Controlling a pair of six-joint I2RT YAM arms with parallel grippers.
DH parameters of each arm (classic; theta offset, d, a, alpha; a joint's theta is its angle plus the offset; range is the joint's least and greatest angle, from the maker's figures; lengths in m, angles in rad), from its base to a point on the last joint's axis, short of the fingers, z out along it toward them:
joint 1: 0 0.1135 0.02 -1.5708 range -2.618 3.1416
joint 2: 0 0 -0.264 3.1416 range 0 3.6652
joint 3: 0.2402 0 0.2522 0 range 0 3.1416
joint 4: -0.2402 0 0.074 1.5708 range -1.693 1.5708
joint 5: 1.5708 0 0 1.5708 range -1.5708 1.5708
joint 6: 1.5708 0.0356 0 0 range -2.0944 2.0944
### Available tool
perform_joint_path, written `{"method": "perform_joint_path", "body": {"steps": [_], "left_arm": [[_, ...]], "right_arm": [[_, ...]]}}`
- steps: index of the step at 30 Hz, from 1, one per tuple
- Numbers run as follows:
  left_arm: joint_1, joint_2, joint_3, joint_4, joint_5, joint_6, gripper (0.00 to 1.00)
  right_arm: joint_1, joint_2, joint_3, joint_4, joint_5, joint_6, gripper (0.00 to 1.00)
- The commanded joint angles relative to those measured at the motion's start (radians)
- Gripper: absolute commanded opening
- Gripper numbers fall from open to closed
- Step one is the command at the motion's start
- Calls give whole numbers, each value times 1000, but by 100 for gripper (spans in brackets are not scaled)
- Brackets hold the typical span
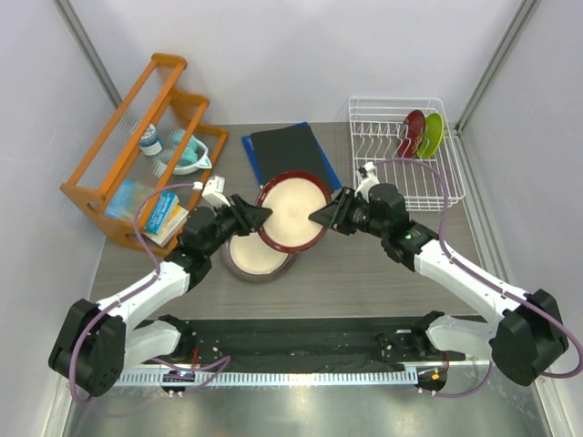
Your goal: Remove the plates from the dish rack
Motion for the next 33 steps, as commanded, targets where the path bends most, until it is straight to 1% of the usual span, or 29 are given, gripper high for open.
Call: {"method": "perform_joint_path", "body": {"steps": [1, 2, 3, 8, 9, 11, 12, 14, 15, 17, 19, 20, 21, 23, 24, 27, 29, 30, 31, 32, 33], "left_arm": [[-11, -29, -28, 21, -18, 31, 14], [-11, -34, -28, 18, -18, 33, 9], [-11, -35, -28, 12, -15, 36, 0], [-11, -41, -28, 22, 26, 39, 0], [-11, -43, -28, 24, 29, 36, 2], [-11, -51, -33, 30, 42, 28, 23], [-11, -57, -37, 36, 43, 25, 35], [-11, -67, -56, 47, 37, 22, 50], [-11, -78, -62, 47, 30, 22, 53], [-11, -84, -71, 47, 26, 22, 53], [-11, -87, -73, 48, 28, 25, 35], [-11, -91, -76, 45, 25, 25, 27], [-11, -95, -77, 47, 23, 24, 14], [-11, -98, -80, 48, 26, 27, 2], [-11, -98, -82, 50, 28, 30, 0], [-11, -98, -90, 68, 43, 33, 0], [-11, -103, -96, 78, 42, 33, 0], [-11, -104, -99, 79, 42, 33, 0], [-11, -116, -102, 81, 30, 33, 0], [-11, -124, -110, 79, 22, 36, 0], [-11, -132, -110, 71, 11, 40, 0]], "right_arm": [[17, -100, 41, 323, -107, 104, 1], [17, -98, 40, 329, -110, 113, 1], [17, -95, 37, 335, -114, 116, 1], [17, -58, 24, 399, -159, 155, 1], [17, -52, 15, 428, -166, 173, 1], [17, -46, 1, 470, -180, 199, 1], [17, -40, -9, 510, -182, 223, 1], [15, -31, -16, 533, -193, 239, 1], [17, -24, -23, 562, -199, 250, 1], [17, -15, -34, 605, -205, 287, 1], [17, -5, -39, 634, -216, 306, 1], [17, 2, -40, 643, -220, 316, 1], [17, 3, -52, 678, -222, 325, 1], [17, 18, -69, 731, -228, 371, 1], [17, 28, -83, 784, -236, 388, 1], [17, 81, -117, 939, -259, 487, 1], [17, 129, -121, 1025, -286, 539, 1], [15, 140, -121, 1042, -294, 550, 1], [17, 155, -123, 1054, -295, 557, 6], [17, 158, -126, 1051, -295, 555, 15], [17, 160, -125, 1033, -297, 546, 21]]}}
